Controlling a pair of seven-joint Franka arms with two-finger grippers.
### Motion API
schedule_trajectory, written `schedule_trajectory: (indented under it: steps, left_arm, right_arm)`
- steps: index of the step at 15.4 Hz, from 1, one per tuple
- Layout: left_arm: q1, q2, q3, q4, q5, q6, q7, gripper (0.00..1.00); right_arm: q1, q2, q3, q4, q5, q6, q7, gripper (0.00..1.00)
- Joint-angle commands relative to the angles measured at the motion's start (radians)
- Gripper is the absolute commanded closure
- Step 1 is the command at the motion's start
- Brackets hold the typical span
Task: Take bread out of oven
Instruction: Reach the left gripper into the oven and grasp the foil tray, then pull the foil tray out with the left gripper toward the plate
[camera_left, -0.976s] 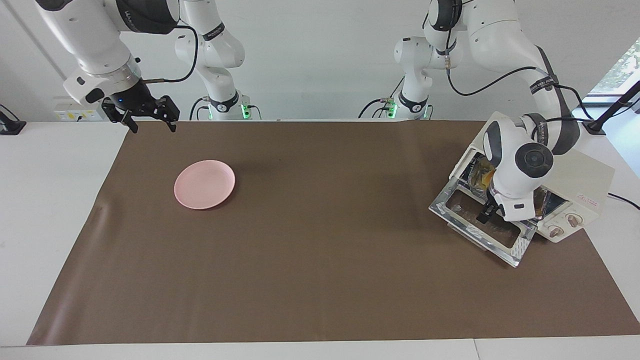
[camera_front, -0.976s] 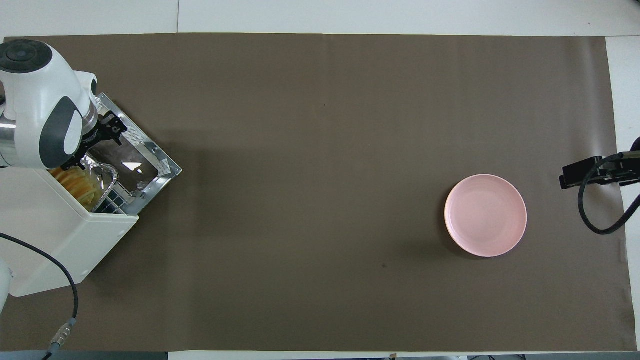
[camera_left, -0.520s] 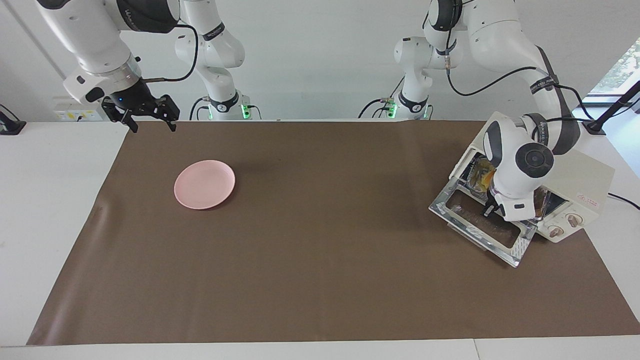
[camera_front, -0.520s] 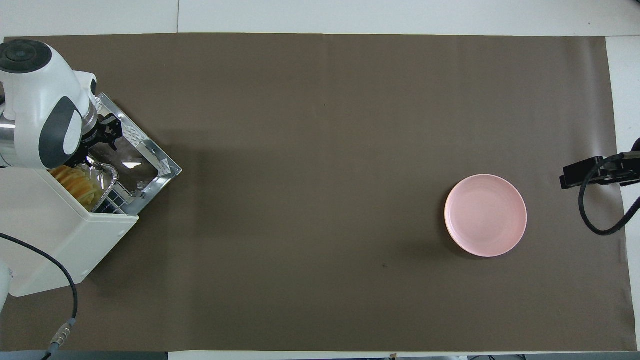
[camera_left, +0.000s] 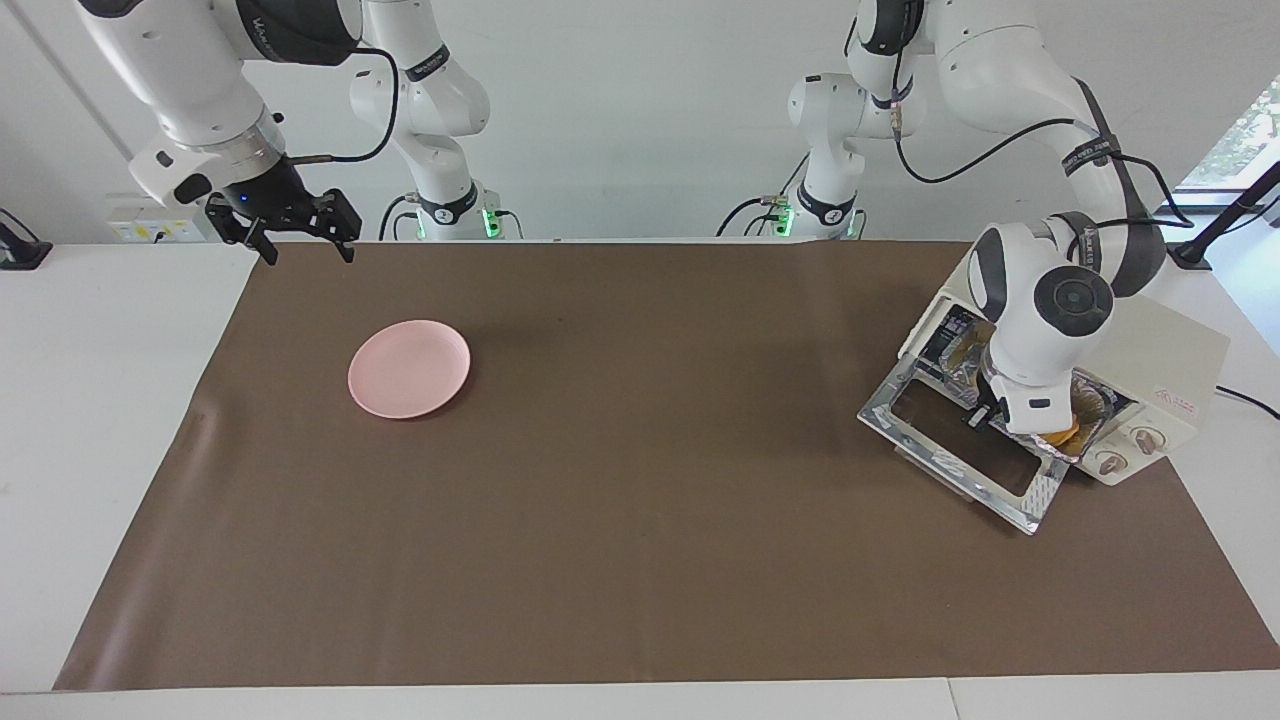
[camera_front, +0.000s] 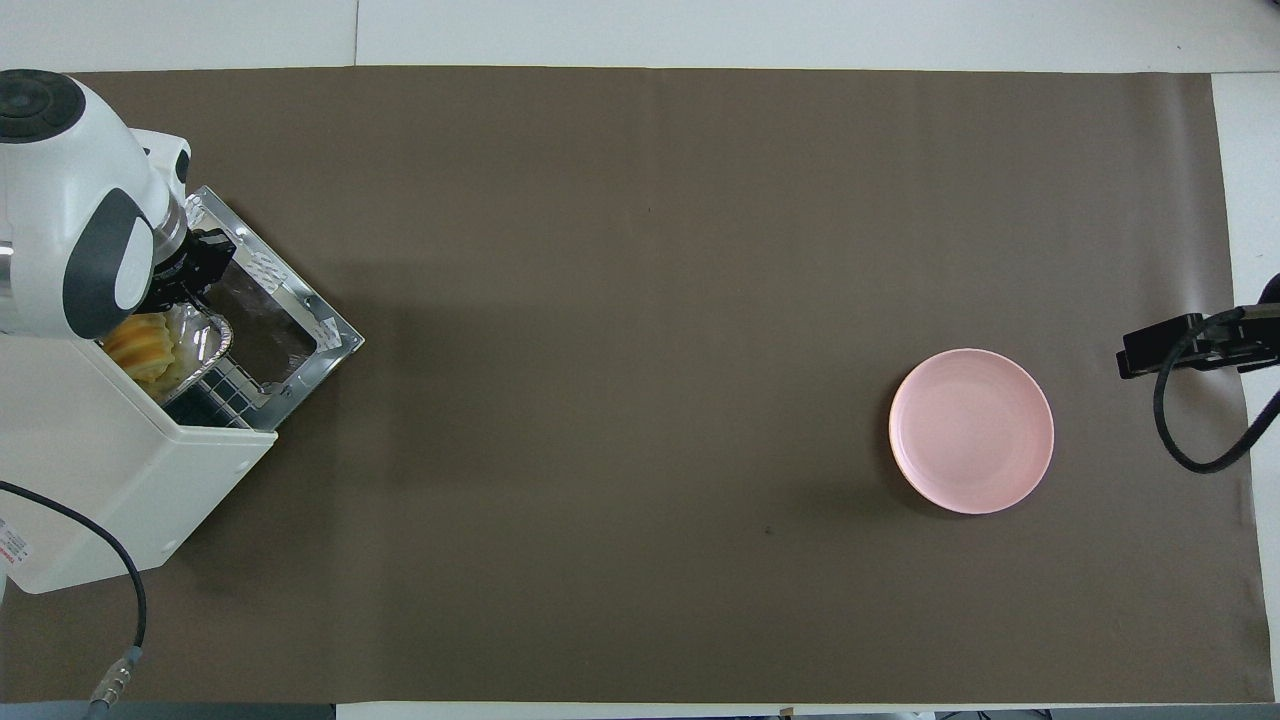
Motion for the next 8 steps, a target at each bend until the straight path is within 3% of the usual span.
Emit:
schedule_trajectory:
  steps: [1,5,8]
  left_arm:
    - [-0.087,-0.009,0.002,-0.002,-0.002,0.061,0.002,1.00]
    - [-0.211,-0.008,0.004,-0.001,-0.150,0.108,-0.035,1.00]
    - [-0.306,0.002,0.007,0.059,-0.140,0.093,-0.102,1.00]
  right_arm:
    - [-0.018,-0.021,0.009,-0.021,-0.001,-0.010,-0.027,0.00]
    - [-0.019,-0.021,0.009,-0.022,-0.001,-0.013,-0.028,0.00]
    - [-0.021,-0.023,0.008,-0.024,0.001,-0.027,-0.029,0.00]
